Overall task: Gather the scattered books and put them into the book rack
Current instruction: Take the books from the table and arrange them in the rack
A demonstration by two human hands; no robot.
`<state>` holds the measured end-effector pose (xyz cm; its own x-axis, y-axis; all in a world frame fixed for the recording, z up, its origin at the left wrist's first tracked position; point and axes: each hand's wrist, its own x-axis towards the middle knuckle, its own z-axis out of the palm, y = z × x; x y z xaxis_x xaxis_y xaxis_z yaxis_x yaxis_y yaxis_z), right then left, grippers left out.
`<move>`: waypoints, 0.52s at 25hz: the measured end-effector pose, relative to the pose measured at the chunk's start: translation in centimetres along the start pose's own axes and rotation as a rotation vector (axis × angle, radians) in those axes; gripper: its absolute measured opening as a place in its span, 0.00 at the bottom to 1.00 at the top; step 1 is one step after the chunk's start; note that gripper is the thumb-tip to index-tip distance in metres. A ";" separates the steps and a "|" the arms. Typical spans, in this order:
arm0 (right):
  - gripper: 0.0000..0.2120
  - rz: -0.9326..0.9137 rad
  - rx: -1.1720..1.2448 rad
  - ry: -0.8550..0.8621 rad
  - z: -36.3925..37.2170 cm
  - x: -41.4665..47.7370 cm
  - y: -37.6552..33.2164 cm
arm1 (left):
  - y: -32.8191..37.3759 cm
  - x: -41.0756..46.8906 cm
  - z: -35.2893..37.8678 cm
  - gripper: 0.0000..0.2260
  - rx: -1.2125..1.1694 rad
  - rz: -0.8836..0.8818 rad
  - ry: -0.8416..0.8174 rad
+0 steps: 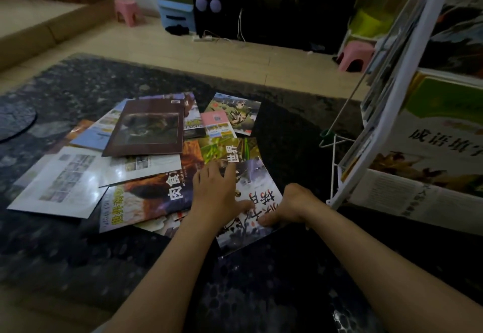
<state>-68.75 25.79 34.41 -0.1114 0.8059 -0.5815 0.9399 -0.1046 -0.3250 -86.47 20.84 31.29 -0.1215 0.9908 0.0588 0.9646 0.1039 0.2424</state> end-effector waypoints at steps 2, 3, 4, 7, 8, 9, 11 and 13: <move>0.32 -0.007 0.022 0.008 0.1 -0.2 0.2 | 0.0 0.0 -0.2 0.38 -0.038 0.000 0.037; 0.32 -0.013 0.029 0.013 0.1 -0.3 0.3 | 0.0 0.1 -0.4 0.37 -0.052 -0.003 0.052; 0.32 -0.021 0.034 0.020 0.2 -0.4 0.5 | 0.0 0.2 -0.6 0.36 -0.063 -0.008 0.064; 0.30 -0.031 0.075 0.025 0.3 -0.4 0.7 | -0.2 0.2 -0.9 0.34 -0.105 -0.012 0.093; 0.30 -0.030 0.096 0.027 0.3 -0.4 0.8 | -0.2 0.2 -1.0 0.33 -0.128 -0.014 0.099; 0.30 -0.026 0.116 0.031 0.4 -0.5 0.8 | -0.2 0.2 -1.1 0.31 -0.153 -0.021 0.102; 0.29 -0.015 0.150 0.056 0.7 -0.7 0.9 | -0.3 0.3 -1.4 0.27 -0.215 -0.043 0.111; 0.26 -0.004 0.236 0.118 0.9 -1.2 1.2 | -0.5 0.3 -1.6 0.22 -0.338 -0.055 0.116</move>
<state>-67.84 24.17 34.02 -0.0638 0.8675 -0.4934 0.8370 -0.2228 -0.4999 -87.35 20.95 32.79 -0.2158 0.9662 0.1411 0.8261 0.1036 0.5539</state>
